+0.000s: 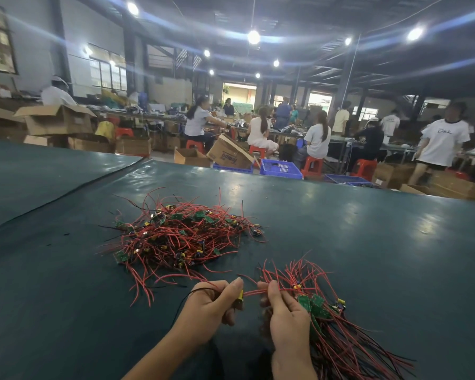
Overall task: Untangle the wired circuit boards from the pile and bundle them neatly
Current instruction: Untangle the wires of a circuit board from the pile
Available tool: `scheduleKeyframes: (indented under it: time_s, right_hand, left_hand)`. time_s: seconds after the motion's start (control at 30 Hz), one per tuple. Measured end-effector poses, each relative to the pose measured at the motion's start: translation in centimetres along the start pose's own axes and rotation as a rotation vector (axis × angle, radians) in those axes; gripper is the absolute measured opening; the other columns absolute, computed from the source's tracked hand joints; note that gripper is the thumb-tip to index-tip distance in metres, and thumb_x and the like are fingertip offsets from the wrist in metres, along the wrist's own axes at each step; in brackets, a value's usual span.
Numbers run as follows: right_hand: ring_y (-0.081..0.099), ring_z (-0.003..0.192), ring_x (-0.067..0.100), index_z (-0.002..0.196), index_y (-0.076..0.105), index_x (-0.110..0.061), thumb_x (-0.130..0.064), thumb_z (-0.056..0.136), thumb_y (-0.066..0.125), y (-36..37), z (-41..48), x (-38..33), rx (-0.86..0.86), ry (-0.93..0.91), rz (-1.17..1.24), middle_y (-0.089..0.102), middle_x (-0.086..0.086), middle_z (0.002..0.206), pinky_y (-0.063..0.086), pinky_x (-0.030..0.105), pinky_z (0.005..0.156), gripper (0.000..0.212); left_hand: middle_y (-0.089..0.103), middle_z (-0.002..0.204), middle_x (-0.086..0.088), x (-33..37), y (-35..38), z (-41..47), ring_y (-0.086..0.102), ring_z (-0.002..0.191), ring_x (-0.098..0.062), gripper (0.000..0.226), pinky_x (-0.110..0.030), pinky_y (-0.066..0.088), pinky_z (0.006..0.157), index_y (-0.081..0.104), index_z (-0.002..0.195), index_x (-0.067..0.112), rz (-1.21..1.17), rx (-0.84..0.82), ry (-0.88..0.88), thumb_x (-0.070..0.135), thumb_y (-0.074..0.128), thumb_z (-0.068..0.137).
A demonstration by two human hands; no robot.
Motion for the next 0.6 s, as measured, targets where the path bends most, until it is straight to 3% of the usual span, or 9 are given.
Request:
scheduleKeyframes:
  time_s: [0.17, 0.3, 0.4, 0.47, 0.6]
  right_hand:
    - [0.031, 0.032, 0.003, 0.069, 0.076, -0.009, -0.019, 0.096, 0.057, -2.2, 1.5, -0.4, 0.078, 0.067, 0.239, 0.049, -0.007, 0.047, 0.027, 0.016, 0.031, 0.035]
    - [0.030, 0.032, 0.002, 0.077, 0.074, -0.009, -0.023, 0.096, 0.057, -2.4, 1.6, -0.2, 0.094, 0.072, 0.288, 0.050, -0.009, 0.047, 0.028, 0.015, 0.031, 0.029]
    - [0.031, 0.033, 0.005, 0.069, 0.075, -0.010, -0.030, 0.091, 0.062, -2.5, 1.2, 0.0, 0.132, 0.024, 0.215, 0.048, -0.006, 0.047, 0.030, 0.018, 0.033, 0.033]
    - [0.032, 0.033, 0.009, 0.054, 0.070, -0.010, -0.035, 0.086, 0.067, -2.2, 0.8, 0.1, 0.134, 0.003, 0.111, 0.044, -0.002, 0.043, 0.032, 0.021, 0.036, 0.041]
    - [0.039, 0.043, 0.006, 0.052, 0.073, -0.018, -0.036, 0.082, 0.068, 0.8, -1.0, -0.4, -0.053, -0.111, -0.110, 0.047, -0.005, 0.043, 0.036, 0.022, 0.047, 0.035]
  left_hand:
    - [0.057, 0.047, -0.003, 0.6, -0.6, 0.2, 0.054, 0.052, -0.022, 0.045, -0.029, 0.044, 0.059, 0.062, 0.049, 0.017, -0.038, -0.002, 0.017, 0.051, 0.058, 0.078]
    - [0.054, 0.045, -0.005, 0.6, -0.6, 0.1, 0.053, 0.054, -0.024, 0.043, -0.031, 0.043, 0.060, 0.062, 0.048, 0.019, -0.040, 0.013, 0.018, 0.048, 0.058, 0.078]
    - [0.054, 0.049, -0.008, 0.4, -0.6, 0.0, 0.052, 0.051, -0.021, 0.039, -0.032, 0.042, 0.058, 0.062, 0.048, 0.021, -0.037, 0.034, 0.018, 0.042, 0.056, 0.080]
    - [0.055, 0.050, -0.011, 0.3, -0.6, 0.0, 0.051, 0.049, -0.019, 0.038, -0.031, 0.042, 0.057, 0.062, 0.048, 0.022, -0.036, 0.043, 0.026, 0.043, 0.057, 0.079]
    - [0.057, 0.048, -0.004, -0.1, 0.2, -0.2, 0.051, 0.046, -0.016, 0.038, -0.026, 0.041, 0.052, 0.064, 0.055, 0.023, -0.002, -0.014, 0.034, 0.055, 0.066, 0.075]
Point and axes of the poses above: each hand's wrist, its own z-axis towards the middle knuckle, its own y-axis out of the palm, x = y × z, the point moved 8 cm from there along z, towards the middle knuckle
